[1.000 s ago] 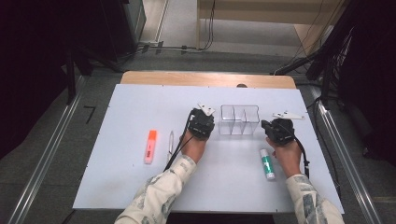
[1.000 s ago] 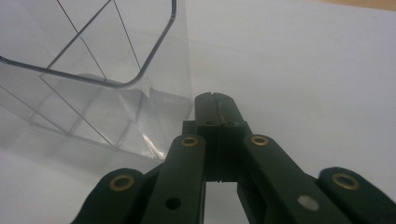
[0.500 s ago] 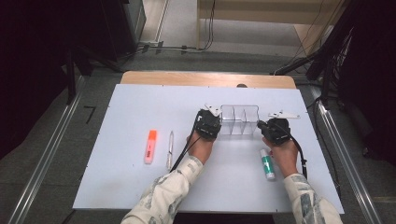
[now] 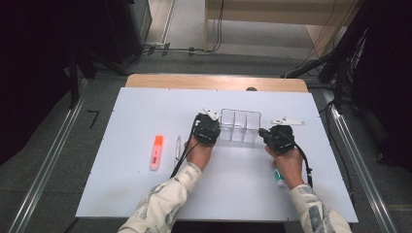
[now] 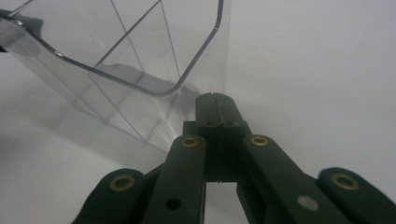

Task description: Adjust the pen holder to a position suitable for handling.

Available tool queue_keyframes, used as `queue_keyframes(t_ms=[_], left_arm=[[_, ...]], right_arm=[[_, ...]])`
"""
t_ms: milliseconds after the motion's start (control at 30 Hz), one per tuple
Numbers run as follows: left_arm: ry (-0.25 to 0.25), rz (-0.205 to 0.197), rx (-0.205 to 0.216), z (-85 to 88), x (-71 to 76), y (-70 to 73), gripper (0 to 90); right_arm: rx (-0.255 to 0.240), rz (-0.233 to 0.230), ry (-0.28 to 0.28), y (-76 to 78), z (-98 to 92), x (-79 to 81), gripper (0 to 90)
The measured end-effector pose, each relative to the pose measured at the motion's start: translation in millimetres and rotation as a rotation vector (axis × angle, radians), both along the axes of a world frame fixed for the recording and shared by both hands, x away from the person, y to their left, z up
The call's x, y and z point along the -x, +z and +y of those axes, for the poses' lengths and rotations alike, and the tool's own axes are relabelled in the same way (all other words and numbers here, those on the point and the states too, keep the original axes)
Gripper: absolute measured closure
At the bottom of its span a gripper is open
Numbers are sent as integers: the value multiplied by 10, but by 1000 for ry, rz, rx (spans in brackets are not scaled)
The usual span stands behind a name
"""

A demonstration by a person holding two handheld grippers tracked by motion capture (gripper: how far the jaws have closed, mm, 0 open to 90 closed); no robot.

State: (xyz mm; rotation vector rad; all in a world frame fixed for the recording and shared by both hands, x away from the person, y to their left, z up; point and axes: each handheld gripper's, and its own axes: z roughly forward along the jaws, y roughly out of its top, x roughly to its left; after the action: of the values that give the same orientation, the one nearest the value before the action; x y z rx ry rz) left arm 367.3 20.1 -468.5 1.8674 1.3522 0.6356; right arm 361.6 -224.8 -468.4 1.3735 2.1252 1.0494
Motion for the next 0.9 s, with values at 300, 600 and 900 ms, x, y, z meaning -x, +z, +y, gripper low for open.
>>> queue_keyframes(t_ms=[300,600,900], left_arm=[[56,10,4,296,-64,4,900],[62,14,15,353,-28,2,900],[71,18,26,408,11,-17,900]], right_arm=[[-9,-13,18,-16,359,-73,881],[-11,-12,7,-12,448,-156,882],[-11,-7,14,-19,499,-176,882]])
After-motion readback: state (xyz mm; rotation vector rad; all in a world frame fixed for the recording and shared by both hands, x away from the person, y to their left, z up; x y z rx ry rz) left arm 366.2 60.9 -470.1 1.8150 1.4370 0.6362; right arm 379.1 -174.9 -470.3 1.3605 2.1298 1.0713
